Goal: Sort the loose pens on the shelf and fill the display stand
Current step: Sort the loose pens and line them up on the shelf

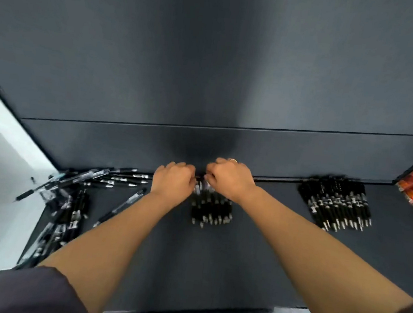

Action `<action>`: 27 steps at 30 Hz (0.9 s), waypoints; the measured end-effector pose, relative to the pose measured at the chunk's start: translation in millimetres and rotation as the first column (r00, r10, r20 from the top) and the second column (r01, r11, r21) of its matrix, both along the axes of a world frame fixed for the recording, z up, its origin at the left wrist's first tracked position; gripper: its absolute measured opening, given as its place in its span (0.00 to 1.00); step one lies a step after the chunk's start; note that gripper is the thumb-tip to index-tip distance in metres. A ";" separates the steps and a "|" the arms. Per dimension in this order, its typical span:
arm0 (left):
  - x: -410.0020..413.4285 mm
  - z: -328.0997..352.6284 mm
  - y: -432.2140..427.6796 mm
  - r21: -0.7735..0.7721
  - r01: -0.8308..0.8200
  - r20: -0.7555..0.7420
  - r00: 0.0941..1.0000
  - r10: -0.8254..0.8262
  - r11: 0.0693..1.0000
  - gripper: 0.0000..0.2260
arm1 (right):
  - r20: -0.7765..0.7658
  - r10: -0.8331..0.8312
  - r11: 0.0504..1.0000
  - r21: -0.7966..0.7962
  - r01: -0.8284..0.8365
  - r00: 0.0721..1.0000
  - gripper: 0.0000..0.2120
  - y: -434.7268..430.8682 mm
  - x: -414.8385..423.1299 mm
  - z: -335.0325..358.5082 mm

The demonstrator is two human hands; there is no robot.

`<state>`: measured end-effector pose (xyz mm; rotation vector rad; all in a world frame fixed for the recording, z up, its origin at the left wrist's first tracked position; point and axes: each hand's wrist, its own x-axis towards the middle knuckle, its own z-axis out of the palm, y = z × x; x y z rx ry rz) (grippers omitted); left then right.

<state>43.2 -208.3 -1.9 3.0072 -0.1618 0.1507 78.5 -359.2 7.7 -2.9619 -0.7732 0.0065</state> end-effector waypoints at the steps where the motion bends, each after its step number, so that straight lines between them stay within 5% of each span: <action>1: -4.9 0.1 20.3 0.008 -0.006 0.000 1.000 0.006 1.000 0.09 | -0.007 0.010 1.000 0.003 -0.010 1.000 0.14 18.6 -2.4 -0.5; 14: -46.6 -28.9 186.3 -0.045 -0.219 -0.111 0.971 0.213 0.975 0.10 | -0.252 0.133 0.990 -0.022 -0.143 0.959 0.11 170.5 -18.1 -22.8; 27: -42.2 -49.8 223.0 -0.013 -0.301 -0.211 0.933 0.292 0.954 0.18 | -0.205 0.058 0.981 -0.168 -0.094 0.977 0.20 240.2 -3.2 -61.4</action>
